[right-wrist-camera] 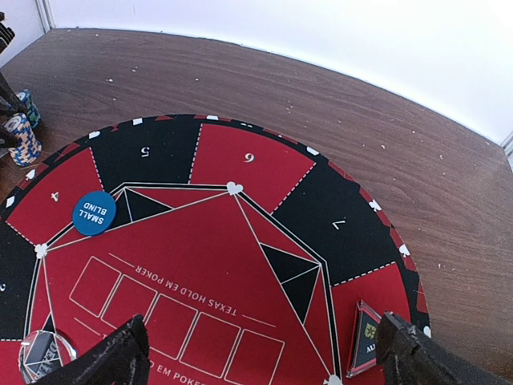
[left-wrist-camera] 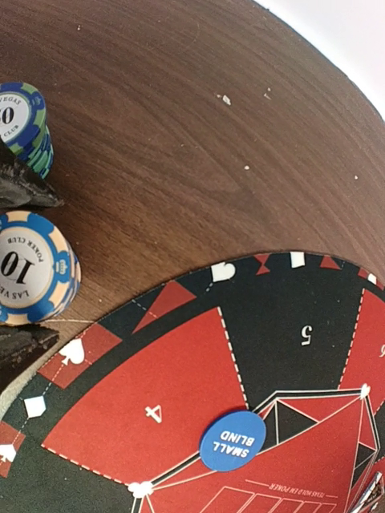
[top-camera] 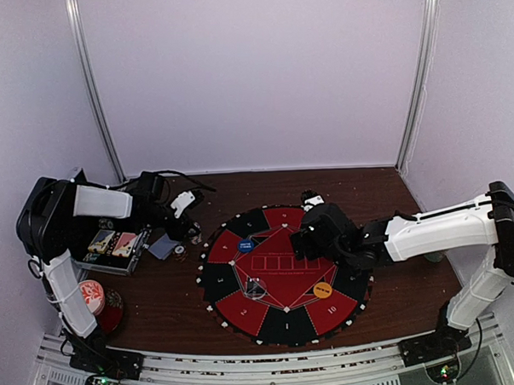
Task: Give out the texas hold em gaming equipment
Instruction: Pick up the pile of poker chips from the pile of poker chips.
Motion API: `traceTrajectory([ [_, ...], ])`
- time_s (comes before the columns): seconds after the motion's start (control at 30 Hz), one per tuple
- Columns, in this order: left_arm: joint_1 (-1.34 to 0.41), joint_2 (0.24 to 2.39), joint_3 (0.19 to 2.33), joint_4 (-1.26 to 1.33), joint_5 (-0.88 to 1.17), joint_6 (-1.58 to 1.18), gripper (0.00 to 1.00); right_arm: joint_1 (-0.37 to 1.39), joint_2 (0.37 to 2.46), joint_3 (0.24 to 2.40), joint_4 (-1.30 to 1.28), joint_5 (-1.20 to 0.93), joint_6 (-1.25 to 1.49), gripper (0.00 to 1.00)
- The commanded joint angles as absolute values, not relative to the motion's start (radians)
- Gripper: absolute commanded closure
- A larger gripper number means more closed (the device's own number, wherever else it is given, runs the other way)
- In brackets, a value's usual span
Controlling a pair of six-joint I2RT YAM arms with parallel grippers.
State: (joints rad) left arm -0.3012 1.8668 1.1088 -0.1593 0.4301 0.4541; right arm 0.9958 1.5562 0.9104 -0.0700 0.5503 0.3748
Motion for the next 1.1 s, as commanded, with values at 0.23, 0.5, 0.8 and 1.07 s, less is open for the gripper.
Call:
traceTrajectory([
  [0.23, -0.304, 1.881, 1.138, -0.162, 0.435, 0.455, 0.54, 0.988, 1.56, 0.907, -0.061, 0.561, 0.394, 0.01],
  [0.5, -0.305, 1.87, 1.135, -0.163, 0.445, 0.454, 0.61, 0.988, 1.563, 0.907, -0.061, 0.561, 0.395, 0.01],
  [0.8, -0.305, 1.825, 1.117, -0.148, 0.44, 0.448, 0.68, 0.988, 1.56, 0.907, -0.061, 0.561, 0.394, 0.01],
  [1.07, -0.304, 1.75, 1.084, -0.148, 0.462, 0.463, 0.68, 0.988, 1.555, 0.905, -0.061, 0.565, 0.396, 0.01],
])
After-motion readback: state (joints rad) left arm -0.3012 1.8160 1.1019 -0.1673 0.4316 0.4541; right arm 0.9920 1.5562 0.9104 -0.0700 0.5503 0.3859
